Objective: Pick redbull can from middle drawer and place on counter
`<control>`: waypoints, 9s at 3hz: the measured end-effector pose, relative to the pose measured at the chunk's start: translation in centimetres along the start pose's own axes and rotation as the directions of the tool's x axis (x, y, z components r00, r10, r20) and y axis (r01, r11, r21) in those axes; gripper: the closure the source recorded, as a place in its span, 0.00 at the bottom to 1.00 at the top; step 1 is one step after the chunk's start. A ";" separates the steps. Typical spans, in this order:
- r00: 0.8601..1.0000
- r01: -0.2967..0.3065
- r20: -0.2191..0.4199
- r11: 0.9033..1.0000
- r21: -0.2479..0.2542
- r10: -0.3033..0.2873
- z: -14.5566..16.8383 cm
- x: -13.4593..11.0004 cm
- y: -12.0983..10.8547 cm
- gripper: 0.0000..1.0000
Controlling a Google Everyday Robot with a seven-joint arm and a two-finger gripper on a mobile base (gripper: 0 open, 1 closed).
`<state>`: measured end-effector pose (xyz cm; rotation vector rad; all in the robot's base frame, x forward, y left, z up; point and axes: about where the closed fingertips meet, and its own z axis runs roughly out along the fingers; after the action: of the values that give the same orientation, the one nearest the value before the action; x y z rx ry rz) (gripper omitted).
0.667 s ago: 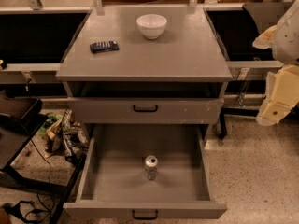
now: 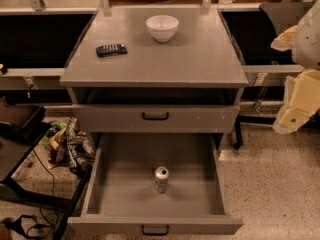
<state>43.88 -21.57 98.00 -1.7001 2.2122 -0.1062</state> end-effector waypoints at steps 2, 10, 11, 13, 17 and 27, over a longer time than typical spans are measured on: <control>0.939 -0.038 0.337 0.993 -0.108 0.072 11.8 -0.6 4.0 0.00; 0.655 -0.112 0.714 0.966 -0.232 0.248 40.4 -2.7 5.4 0.00; 0.656 -0.107 0.713 0.965 -0.238 0.249 40.6 -3.0 5.5 0.00; 0.646 0.024 0.733 0.954 -0.299 0.213 45.8 -6.3 5.6 0.00; 0.671 0.143 0.722 0.928 -0.345 0.165 51.1 -7.6 7.8 0.00; 0.602 0.167 0.783 0.935 -0.313 0.155 45.6 -13.2 5.2 1.00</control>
Offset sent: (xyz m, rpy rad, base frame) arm 0.0857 0.0568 -0.1458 0.6913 -0.3515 -0.0083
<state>56.38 -0.77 56.84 -1.4638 1.5517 0.9515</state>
